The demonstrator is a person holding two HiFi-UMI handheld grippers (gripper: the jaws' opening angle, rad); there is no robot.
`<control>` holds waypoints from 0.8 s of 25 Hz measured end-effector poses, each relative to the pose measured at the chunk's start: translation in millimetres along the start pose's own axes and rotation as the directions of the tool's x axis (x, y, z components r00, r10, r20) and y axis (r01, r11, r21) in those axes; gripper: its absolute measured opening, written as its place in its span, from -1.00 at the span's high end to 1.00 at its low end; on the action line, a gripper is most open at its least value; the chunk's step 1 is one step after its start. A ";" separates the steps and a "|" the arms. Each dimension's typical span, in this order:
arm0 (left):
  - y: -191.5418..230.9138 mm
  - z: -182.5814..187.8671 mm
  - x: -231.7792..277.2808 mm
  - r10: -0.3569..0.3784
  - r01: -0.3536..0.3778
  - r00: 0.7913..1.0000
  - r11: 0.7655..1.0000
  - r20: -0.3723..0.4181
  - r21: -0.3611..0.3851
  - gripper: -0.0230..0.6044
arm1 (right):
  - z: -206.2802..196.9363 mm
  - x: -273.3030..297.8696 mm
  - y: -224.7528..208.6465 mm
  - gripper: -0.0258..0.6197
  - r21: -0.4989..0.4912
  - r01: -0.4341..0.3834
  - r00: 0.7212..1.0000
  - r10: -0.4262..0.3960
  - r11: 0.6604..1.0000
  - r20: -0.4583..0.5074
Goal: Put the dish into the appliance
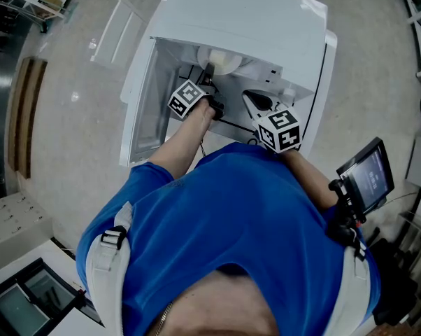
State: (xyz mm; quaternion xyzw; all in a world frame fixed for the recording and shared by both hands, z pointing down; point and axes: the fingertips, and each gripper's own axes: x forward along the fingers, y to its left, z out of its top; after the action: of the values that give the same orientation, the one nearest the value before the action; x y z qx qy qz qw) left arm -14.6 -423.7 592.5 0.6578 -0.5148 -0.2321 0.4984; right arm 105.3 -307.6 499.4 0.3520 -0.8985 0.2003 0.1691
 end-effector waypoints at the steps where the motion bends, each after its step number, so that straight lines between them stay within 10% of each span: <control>1: -1.1 -0.7 -1.2 -0.006 0.006 1.000 1.000 -0.006 0.016 0.53 | -0.1 0.3 0.6 0.92 0.000 -0.001 1.000 0.001 1.000 0.000; 11: -7.0 -3.7 -16.3 -0.009 0.028 0.998 0.948 -0.061 0.316 0.48 | 2.2 3.3 5.6 0.92 -0.001 -0.009 1.000 0.009 1.000 0.008; 20: -6.8 -4.3 -29.6 0.095 -0.041 0.994 0.794 -0.058 0.606 0.49 | 1.2 4.3 4.3 0.92 0.000 -0.008 1.000 0.008 1.000 0.012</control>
State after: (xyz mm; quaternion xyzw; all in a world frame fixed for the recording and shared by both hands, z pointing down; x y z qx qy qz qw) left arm -18.9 -395.2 582.0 0.7726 -0.5636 -0.0095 0.2921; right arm 99.1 -307.7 499.2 0.3497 -0.9009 0.1987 0.1631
